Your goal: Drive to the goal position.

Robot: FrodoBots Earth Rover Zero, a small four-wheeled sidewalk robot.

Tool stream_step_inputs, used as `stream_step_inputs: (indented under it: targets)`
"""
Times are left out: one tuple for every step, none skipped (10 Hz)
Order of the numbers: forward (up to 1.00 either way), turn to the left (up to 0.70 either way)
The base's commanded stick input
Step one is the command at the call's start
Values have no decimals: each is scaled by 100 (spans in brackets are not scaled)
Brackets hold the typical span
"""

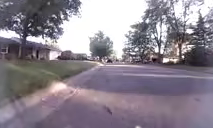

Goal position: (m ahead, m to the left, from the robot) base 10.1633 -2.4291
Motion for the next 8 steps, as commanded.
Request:
stream_step_inputs:
  targets:
    - [100,0]
    - [100,0]
    - [100,0]
    - [100,0]
    - [100,0]
    - [100,0]
    - [100,0]
    - [100,0]
